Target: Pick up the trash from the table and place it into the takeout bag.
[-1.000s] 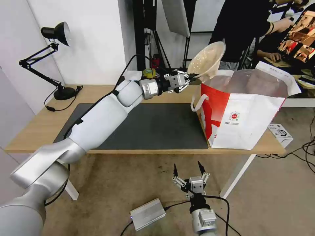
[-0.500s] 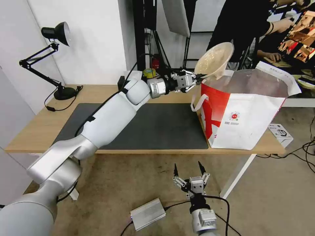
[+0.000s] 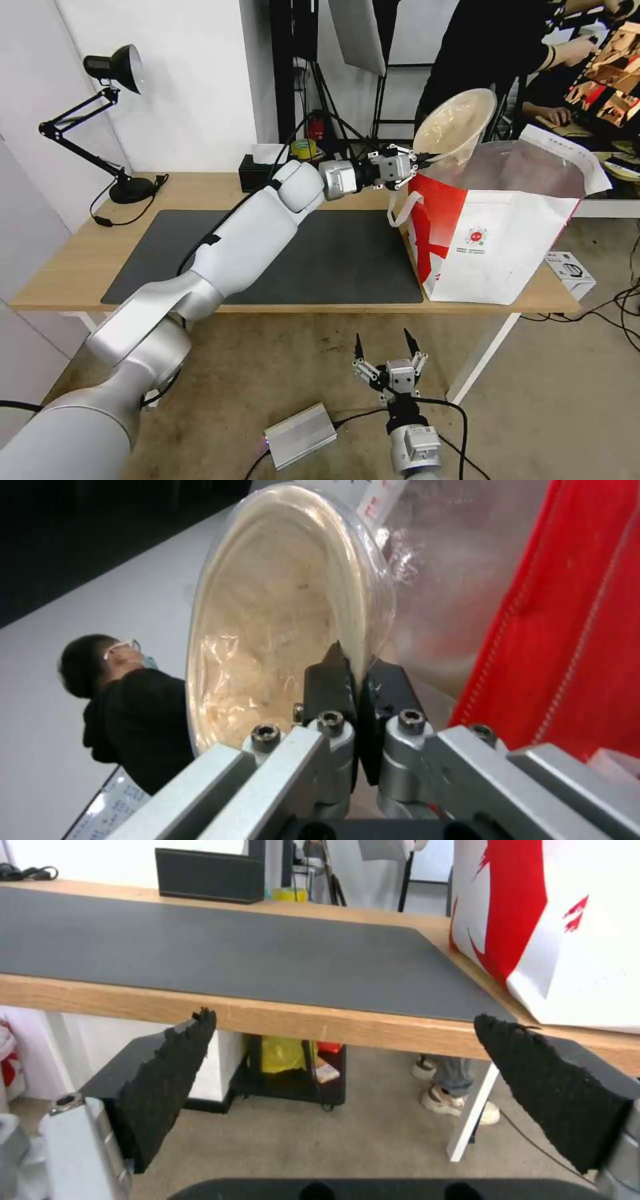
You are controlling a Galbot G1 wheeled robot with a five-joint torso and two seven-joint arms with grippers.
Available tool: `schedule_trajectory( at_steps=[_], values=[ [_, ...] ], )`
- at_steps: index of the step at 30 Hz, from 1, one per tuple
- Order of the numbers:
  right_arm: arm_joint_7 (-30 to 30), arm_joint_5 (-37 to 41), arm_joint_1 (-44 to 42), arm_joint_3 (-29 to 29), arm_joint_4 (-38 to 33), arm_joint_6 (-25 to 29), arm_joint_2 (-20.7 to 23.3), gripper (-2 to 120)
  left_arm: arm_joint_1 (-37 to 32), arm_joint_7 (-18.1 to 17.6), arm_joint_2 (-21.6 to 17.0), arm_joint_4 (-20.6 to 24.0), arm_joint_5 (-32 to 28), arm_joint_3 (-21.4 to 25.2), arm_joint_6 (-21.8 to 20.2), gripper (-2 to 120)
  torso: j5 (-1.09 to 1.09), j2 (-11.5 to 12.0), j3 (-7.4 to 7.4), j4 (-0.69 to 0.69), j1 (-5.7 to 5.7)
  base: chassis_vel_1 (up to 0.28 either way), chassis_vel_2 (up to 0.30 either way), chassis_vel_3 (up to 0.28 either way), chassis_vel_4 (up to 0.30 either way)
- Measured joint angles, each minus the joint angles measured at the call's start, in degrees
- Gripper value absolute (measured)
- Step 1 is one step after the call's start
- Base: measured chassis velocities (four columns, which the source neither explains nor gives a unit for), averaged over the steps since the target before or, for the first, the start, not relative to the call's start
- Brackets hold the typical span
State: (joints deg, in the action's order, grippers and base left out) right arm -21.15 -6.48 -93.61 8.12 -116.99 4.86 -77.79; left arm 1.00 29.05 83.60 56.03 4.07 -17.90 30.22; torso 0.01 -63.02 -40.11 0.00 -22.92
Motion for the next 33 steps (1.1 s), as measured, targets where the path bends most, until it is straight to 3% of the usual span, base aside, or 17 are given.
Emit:
schedule_trajectory(
  at_steps=[19,33],
  values=[
    [0.0,-0.1,0.3,-0.4,0.6,0.3,-0.1,98,0.5,-0.2,3.4,-6.4,3.4,0.7,0.6,0,0.0,0.0,0.0,0.0,0.0,0.0,0.0,0.0,0.0],
    [0.1,-0.2,0.6,-0.6,1.0,0.3,-0.2,98,3.0,0.5,3.5,-7.5,6.8,-1.3,0.6,0,-0.04,0.0,0.0,0.0,0.0,0.0,0.0,0.0,0.0]
  ],
)
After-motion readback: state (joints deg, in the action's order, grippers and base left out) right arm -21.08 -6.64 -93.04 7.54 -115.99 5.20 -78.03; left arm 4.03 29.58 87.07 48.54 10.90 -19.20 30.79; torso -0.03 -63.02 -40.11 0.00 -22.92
